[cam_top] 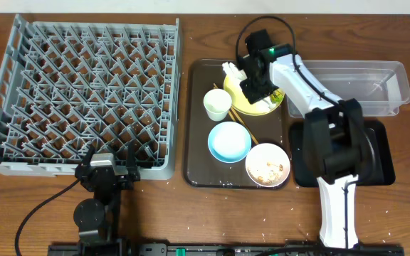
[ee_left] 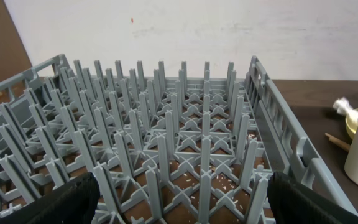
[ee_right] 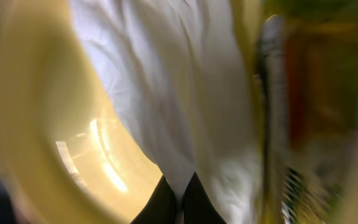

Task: Sort waste into correct bins and load items into the dishwasher
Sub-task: 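Carry the tissue with right gripper and drop it into the clear bin, then return right gripper to the yellow plate and grasp the green wrapper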

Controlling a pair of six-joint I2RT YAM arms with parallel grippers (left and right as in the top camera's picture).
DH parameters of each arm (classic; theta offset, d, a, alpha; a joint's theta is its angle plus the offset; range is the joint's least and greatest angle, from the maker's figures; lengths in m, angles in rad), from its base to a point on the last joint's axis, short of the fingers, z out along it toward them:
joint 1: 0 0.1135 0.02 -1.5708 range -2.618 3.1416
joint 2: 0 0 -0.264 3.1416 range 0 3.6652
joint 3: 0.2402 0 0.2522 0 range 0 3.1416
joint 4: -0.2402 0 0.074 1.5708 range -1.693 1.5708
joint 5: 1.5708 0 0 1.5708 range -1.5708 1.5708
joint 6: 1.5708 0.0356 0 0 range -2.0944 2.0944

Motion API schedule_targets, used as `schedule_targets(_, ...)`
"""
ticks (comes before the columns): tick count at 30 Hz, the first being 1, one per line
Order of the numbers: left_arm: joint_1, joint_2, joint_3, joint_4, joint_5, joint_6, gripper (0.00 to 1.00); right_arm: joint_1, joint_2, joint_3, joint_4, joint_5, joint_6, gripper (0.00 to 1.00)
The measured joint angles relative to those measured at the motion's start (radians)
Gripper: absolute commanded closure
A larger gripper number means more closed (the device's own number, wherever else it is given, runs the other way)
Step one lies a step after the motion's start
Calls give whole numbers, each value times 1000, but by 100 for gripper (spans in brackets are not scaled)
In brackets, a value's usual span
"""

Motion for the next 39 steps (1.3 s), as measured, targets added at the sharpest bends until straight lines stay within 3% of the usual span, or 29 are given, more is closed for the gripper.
schedule_targets(8,0,0,0,0,0,0,13,-92,-319,34,54,18,219,98)
schedule_targets(11,0,0,0,0,0,0,13,-177,-397,63,37,95,422,98)
schedule_targets(17,0,0,0,0,0,0,13,-336,-377,19,-132,238,991,99)
schedule_targets(21,0,0,0,0,0,0,13,-387,-348,-73,-130,264,1247,91)
schedule_targets(22,0,0,0,0,0,0,13,-394,-346,-103,-119,266,1300,78)
schedule_targets(24,0,0,0,0,0,0,13,-398,-346,-150,-78,272,1369,38)
schedule_targets(25,0,0,0,0,0,0,13,-397,-346,-171,-54,271,1386,25)
schedule_targets(27,0,0,0,0,0,0,13,-396,-346,-207,-3,270,1395,1)
schedule_targets(33,0,0,0,0,0,0,13,-396,-346,-195,85,255,1165,1)
schedule_targets(39,0,0,0,0,0,0,13,-369,-366,-57,129,55,615,3)
